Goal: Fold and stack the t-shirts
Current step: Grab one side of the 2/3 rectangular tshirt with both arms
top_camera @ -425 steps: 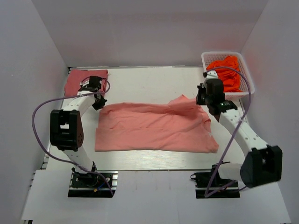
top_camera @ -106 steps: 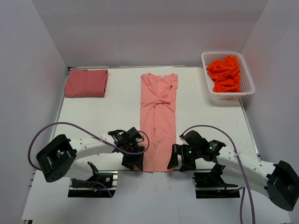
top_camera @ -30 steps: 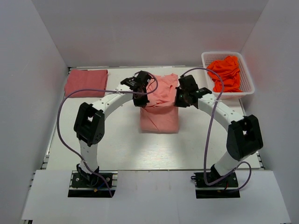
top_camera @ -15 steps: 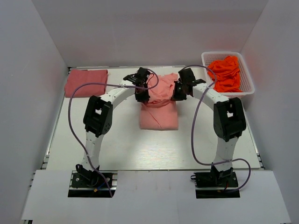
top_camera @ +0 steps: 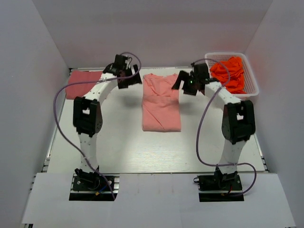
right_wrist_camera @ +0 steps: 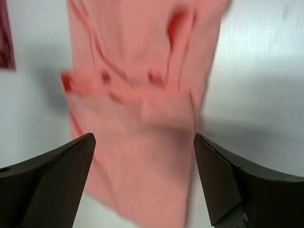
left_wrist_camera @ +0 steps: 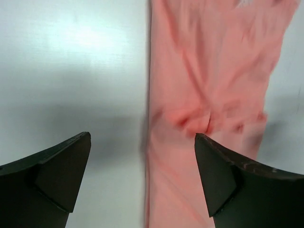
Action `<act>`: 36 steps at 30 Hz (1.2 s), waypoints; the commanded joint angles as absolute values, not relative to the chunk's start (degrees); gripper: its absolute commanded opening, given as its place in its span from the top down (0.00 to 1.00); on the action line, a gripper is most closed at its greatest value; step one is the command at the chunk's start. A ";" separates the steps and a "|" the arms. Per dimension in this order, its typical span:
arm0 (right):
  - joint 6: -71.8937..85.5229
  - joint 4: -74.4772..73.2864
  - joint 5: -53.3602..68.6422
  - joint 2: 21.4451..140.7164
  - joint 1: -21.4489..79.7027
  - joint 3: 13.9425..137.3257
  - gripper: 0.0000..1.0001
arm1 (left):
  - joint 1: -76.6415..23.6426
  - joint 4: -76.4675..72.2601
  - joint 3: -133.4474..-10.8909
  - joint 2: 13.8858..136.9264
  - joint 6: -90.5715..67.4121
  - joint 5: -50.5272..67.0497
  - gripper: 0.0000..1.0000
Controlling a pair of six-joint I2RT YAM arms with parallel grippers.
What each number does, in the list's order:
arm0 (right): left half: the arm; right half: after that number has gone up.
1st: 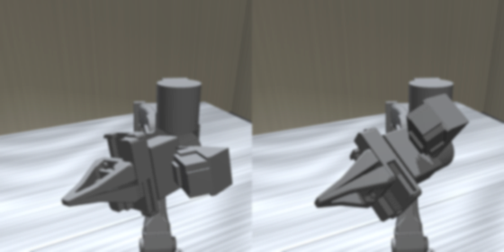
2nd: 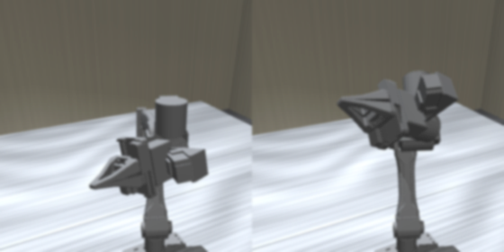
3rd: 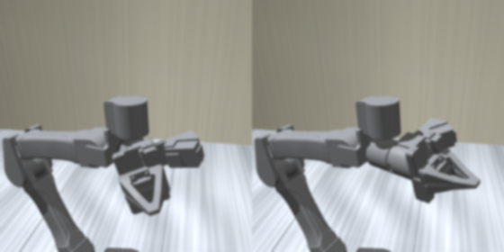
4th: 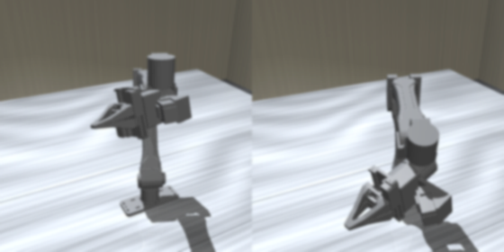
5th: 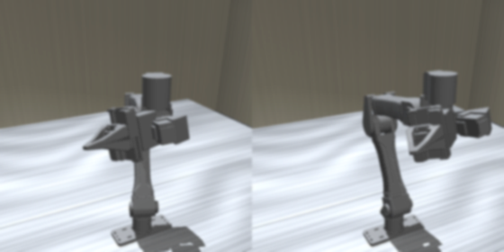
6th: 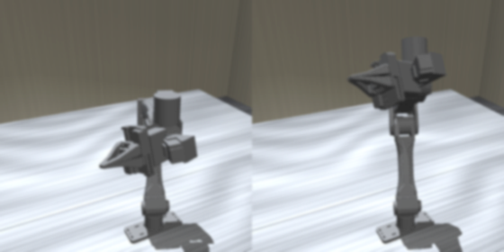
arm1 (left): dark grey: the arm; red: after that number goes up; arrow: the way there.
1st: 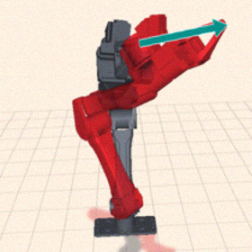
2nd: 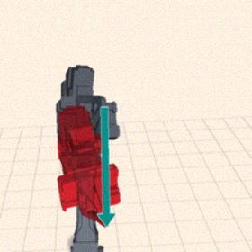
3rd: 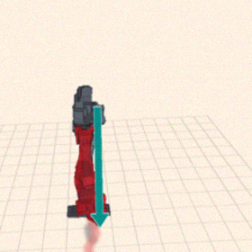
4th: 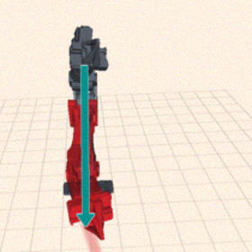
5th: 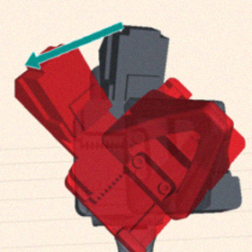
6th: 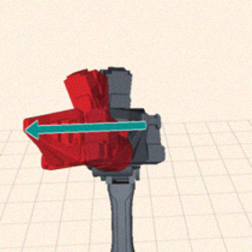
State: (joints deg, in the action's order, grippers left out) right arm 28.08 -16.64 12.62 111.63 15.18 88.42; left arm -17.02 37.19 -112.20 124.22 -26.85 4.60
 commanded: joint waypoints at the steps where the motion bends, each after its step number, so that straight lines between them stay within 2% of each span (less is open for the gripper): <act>1: 25.93 -14.60 17.23 101.28 15.73 75.17 0.10 | -20.57 33.41 -96.89 110.85 -23.82 12.91 0.00; 3: 26.01 -14.15 18.53 96.62 15.82 65.72 0.10 | -21.09 30.69 -85.99 107.07 -23.82 18.87 0.00; 7: 26.62 -13.71 21.71 89.39 15.82 55.82 0.10 | -23.89 24.71 -69.30 100.38 -25.57 28.28 0.00; 11: 26.46 -11.44 24.68 88.15 15.82 50.02 0.10 | -27.23 22.85 -63.21 99.84 -26.71 29.36 0.00; 12: 26.11 -11.08 25.48 88.50 15.73 48.62 0.13 | -27.25 22.85 -63.19 100.54 -26.72 28.57 0.01; 15: 25.67 -10.11 25.49 90.26 15.73 47.73 0.24 | -28.65 22.85 -61.96 102.12 -27.25 26.29 0.11; 16: 25.66 -9.93 25.40 91.48 15.65 47.64 0.24 | -28.65 22.85 -61.96 102.82 -27.25 24.97 0.16; 19: 25.58 -9.76 25.13 92.37 15.73 47.02 0.26 | -28.65 22.85 -61.96 103.62 -27.25 23.12 0.21; 20: 25.75 -9.32 25.05 92.90 15.73 46.50 0.28 | -28.65 22.85 -62.48 105.02 -27.25 23.12 0.26; 22: 26.28 -7.56 25.22 93.16 15.73 45.53 0.34 | -29.17 22.24 -63.71 106.08 -27.25 23.12 0.36; 23: 26.45 -7.21 25.83 93.25 15.65 45.44 0.38 | -29.18 22.24 -63.72 106.61 -27.25 23.12 0.46; 24: 26.72 -7.03 26.27 93.69 15.64 45.44 0.45 | -29.18 22.24 -64.33 107.13 -27.25 23.12 0.51; 25: 26.89 -7.03 26.63 93.78 15.73 45.44 0.47 | -29.18 22.24 -64.34 107.66 -27.25 23.72 0.54; 26: 27.24 -6.60 26.80 93.95 15.99 45.44 0.48 | -29.18 22.24 -64.34 107.67 -27.25 24.25 0.62; 28: 27.86 -5.37 27.33 94.30 16.17 44.74 0.59 | -29.18 22.24 -63.73 107.67 -27.25 24.26 0.69; 30: 28.56 -4.40 27.77 94.48 16.08 43.95 0.77 | -29.18 22.24 -63.72 107.67 -27.25 23.56 0.79; 31: 28.48 -3.44 27.60 94.40 16.00 43.86 0.93 | -29.18 22.24 -63.72 107.67 -27.25 23.55 0.84; 32: 28.91 -3.25 26.81 94.13 15.91 43.51 1.00 | -29.18 22.93 -63.72 106.97 -27.25 22.95 0.91; 33: 29.00 -3.16 26.20 93.70 15.82 43.07 1.00 | -29.18 23.55 -63.72 106.27 -27.25 22.24 1.00; 36: 28.57 -3.77 24.70 91.68 15.65 42.54 1.00 | -29.18 26.18 -63.19 103.90 -27.25 19.61 1.00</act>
State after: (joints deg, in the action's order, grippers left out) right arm 28.60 -5.23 25.67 93.82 15.84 43.33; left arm -28.91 22.79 -63.53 107.22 -27.97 23.75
